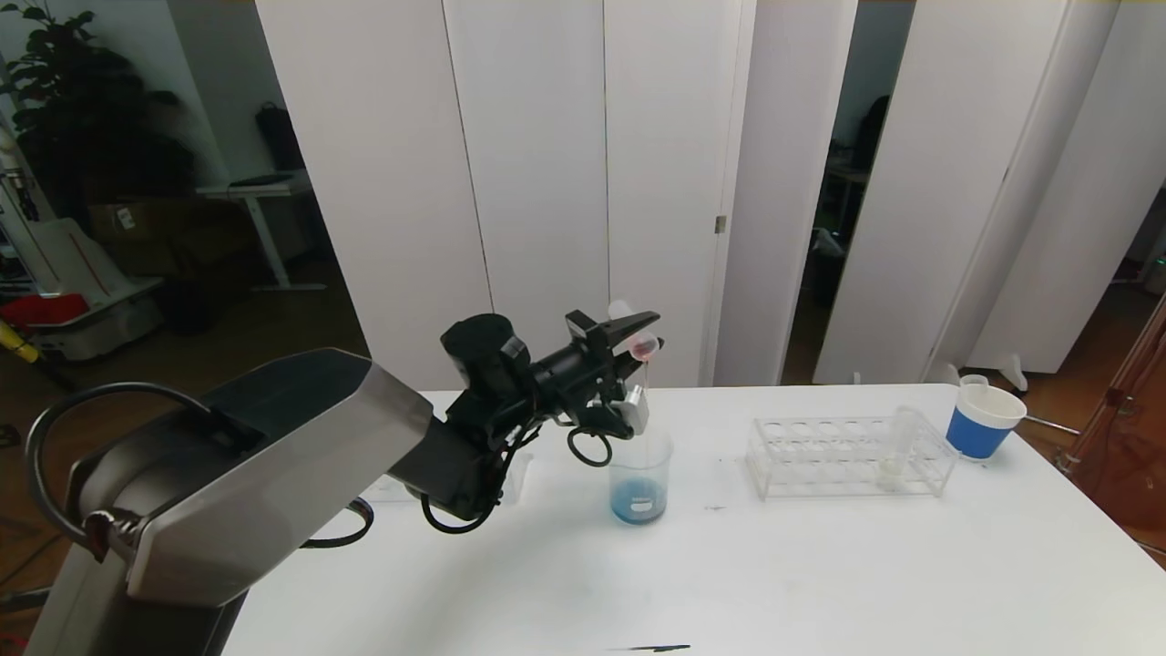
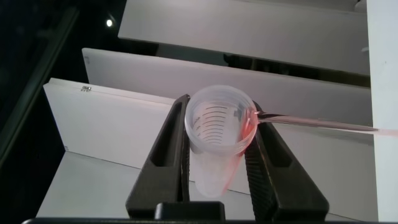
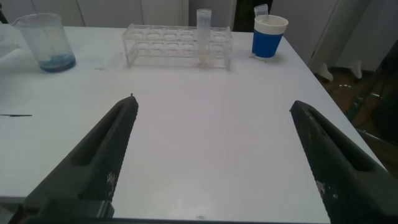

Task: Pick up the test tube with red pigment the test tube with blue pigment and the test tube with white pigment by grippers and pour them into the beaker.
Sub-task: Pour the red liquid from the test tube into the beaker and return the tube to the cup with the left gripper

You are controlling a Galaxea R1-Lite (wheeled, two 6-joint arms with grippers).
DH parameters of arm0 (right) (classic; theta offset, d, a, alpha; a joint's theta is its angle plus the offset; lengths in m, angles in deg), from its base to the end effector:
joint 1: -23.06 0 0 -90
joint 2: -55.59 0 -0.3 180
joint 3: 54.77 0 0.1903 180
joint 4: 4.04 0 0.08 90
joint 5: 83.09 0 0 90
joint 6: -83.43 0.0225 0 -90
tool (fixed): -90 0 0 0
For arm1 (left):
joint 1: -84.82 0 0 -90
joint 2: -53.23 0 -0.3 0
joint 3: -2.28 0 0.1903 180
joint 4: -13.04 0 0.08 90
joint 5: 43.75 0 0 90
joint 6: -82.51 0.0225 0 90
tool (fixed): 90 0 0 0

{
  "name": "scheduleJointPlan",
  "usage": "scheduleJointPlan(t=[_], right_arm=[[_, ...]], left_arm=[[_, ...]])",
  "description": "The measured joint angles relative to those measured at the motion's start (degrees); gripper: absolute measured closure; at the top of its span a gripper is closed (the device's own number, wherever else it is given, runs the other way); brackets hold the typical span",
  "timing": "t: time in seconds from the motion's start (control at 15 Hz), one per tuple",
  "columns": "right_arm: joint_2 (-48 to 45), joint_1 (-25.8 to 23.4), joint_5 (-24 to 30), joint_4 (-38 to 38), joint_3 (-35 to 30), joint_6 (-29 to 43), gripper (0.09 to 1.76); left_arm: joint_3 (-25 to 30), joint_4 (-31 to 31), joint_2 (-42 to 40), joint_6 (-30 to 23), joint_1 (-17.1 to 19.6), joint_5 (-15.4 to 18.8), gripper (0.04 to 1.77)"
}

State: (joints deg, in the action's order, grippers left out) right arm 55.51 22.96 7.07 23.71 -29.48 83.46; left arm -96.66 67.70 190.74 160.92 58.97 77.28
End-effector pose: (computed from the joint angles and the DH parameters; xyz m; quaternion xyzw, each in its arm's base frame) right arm -0.0256 0.0001 0.0769 0.0003 0.0208 0.0005 0.9998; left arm 0.4138 -0.2134 0.1115 0.5552 -0.4064 -0.2770 0.6707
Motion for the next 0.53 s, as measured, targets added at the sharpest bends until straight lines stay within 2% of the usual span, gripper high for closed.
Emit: scheduleJointPlan(t=[0.53], right_arm=[[0.0,0.0,-0.02,0.0,0.0,0.02,0.1]], left_arm=[[-0.33,0.5,-0.11,0.22,-0.09,-1.32,1.21]])
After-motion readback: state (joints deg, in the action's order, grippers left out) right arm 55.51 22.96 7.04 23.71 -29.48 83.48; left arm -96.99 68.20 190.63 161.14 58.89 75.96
